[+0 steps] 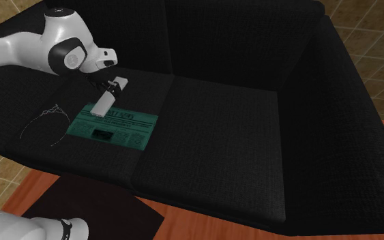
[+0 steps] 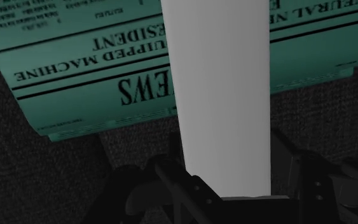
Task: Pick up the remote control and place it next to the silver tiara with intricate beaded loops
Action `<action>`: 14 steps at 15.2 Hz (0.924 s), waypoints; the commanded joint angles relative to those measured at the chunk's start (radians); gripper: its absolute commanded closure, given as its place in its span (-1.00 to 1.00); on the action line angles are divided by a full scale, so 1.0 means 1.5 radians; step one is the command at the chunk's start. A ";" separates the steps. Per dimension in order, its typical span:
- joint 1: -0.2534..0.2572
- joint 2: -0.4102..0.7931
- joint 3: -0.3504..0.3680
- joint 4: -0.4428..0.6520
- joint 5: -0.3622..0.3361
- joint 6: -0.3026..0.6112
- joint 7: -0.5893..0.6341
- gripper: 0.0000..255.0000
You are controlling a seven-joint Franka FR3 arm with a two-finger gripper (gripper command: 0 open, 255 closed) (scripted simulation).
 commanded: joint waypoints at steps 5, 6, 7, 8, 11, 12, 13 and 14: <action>0.043 0.021 0.053 0.023 -0.001 0.001 0.097 1.00; 0.050 0.028 0.062 0.030 -0.002 0.001 0.114 1.00; 0.057 0.035 0.071 0.038 -0.003 0.000 0.130 1.00; 0.064 0.042 0.079 0.047 -0.004 -0.001 0.147 1.00; 0.086 0.069 0.103 0.078 -0.009 -0.005 0.196 1.00; 0.094 0.079 0.111 0.090 -0.012 -0.007 0.212 1.00; 0.101 0.089 0.118 0.103 -0.015 -0.009 0.228 1.00; 0.109 0.100 0.126 0.117 -0.018 -0.012 0.244 1.00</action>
